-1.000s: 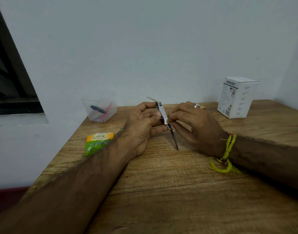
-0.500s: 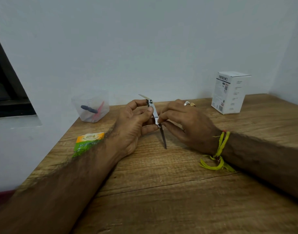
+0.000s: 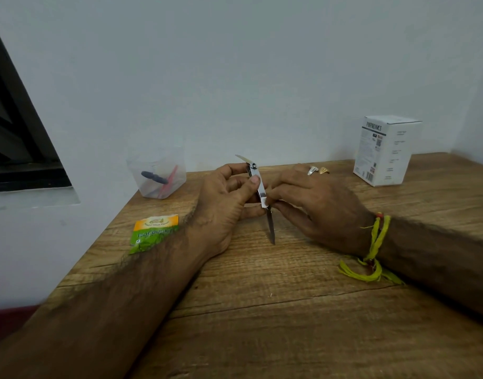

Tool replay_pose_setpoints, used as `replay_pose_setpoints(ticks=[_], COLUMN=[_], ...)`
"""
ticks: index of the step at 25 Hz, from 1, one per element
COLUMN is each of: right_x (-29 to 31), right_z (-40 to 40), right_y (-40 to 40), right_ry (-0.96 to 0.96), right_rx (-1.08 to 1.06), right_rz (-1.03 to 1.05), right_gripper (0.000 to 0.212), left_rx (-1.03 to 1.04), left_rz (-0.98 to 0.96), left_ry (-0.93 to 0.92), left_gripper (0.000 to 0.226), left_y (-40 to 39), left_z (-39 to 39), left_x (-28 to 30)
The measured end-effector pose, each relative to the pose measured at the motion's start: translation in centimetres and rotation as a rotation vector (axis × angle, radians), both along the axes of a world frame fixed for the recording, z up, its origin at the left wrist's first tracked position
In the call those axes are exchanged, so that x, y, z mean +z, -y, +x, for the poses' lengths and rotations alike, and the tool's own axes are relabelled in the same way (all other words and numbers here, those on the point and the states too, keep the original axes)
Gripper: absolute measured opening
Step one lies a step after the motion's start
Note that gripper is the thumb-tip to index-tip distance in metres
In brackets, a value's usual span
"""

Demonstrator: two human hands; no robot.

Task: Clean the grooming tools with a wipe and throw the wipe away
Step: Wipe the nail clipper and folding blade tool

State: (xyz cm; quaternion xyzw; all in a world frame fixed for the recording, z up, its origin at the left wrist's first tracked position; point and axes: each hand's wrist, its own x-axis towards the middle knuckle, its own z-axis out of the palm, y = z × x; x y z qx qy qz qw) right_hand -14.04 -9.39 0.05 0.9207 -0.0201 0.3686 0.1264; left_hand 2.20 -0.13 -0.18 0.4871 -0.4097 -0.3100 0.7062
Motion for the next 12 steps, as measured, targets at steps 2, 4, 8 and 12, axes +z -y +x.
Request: replay_pose_setpoints(ticks=[2, 4, 8, 12], right_x=[0.0, -0.01, -0.01, -0.04], right_z=[-0.04, 0.15, -0.13, -0.67], right_y=[-0.02, -0.01, 0.18, -0.35], right_ry=[0.008, -0.006, 0.081, 0.043], right_rx=[-0.001, 0.01, 0.024, 0.071], right_rz=[0.008, 0.032, 0.14, 0.108], right_gripper=[0.015, 0.015, 0.007, 0.011], left_rx=[0.003, 0.024, 0.054, 0.067], left_rz=[0.009, 0.01, 0.006, -0.033], left_ry=[0.012, 0.019, 0.023, -0.025], left_gripper=[0.023, 0.025, 0.027, 0.022], left_y=[-0.15, -0.24, -0.25, -0.24], left_z=[-0.18, -0.24, -0.36, -0.12], left_x=[0.02, 0.09, 0.2, 0.06])
